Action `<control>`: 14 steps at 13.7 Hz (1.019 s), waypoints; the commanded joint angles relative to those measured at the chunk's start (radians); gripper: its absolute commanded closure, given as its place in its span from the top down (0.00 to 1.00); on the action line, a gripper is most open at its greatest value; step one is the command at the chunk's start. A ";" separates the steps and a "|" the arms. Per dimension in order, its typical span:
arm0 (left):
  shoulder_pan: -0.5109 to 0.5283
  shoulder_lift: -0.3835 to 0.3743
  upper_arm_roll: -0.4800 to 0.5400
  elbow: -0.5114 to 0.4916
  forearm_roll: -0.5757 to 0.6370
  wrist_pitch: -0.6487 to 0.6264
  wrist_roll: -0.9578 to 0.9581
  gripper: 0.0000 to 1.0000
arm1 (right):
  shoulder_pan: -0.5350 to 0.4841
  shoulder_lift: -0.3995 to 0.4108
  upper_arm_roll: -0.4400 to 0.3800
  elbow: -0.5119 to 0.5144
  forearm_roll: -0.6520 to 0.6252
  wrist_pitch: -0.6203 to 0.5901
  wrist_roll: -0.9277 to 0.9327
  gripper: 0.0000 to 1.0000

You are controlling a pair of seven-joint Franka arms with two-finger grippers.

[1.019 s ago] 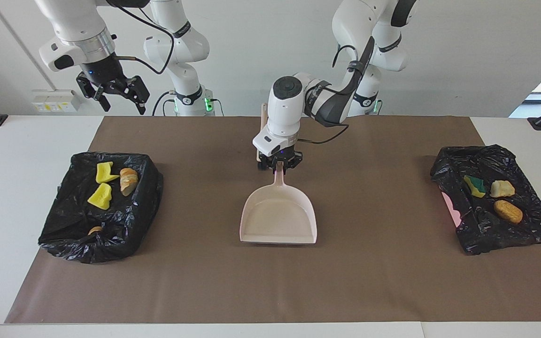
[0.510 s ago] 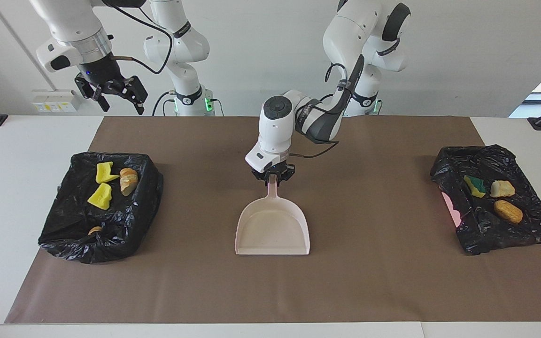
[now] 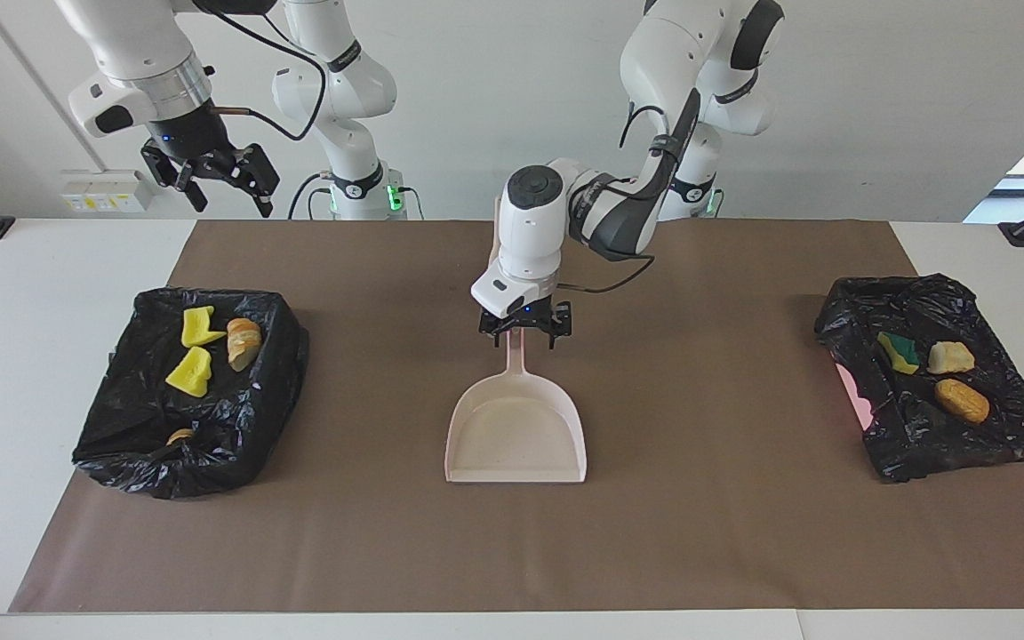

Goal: Sweep and dump trash in bin

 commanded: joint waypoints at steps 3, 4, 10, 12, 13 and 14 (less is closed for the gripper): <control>0.134 -0.203 -0.005 -0.120 0.010 -0.098 0.175 1.00 | -0.014 -0.017 0.005 -0.024 0.007 0.020 -0.027 1.00; 0.165 -0.232 -0.005 -0.120 0.003 -0.114 0.228 1.00 | -0.014 -0.017 0.005 -0.024 0.007 0.020 -0.028 1.00; 0.406 -0.365 -0.002 -0.120 -0.037 -0.262 0.618 1.00 | -0.014 -0.019 0.005 -0.027 0.003 0.021 -0.028 1.00; 0.469 -0.382 -0.002 -0.118 -0.066 -0.292 0.725 1.00 | -0.014 -0.019 0.005 -0.027 0.003 0.021 -0.028 1.00; 0.480 -0.382 -0.001 -0.118 -0.077 -0.293 0.746 1.00 | -0.014 -0.019 0.005 -0.027 0.003 0.021 -0.028 1.00; 0.484 -0.384 -0.001 -0.118 -0.077 -0.298 0.752 1.00 | -0.014 -0.019 0.005 -0.027 0.003 0.020 -0.028 1.00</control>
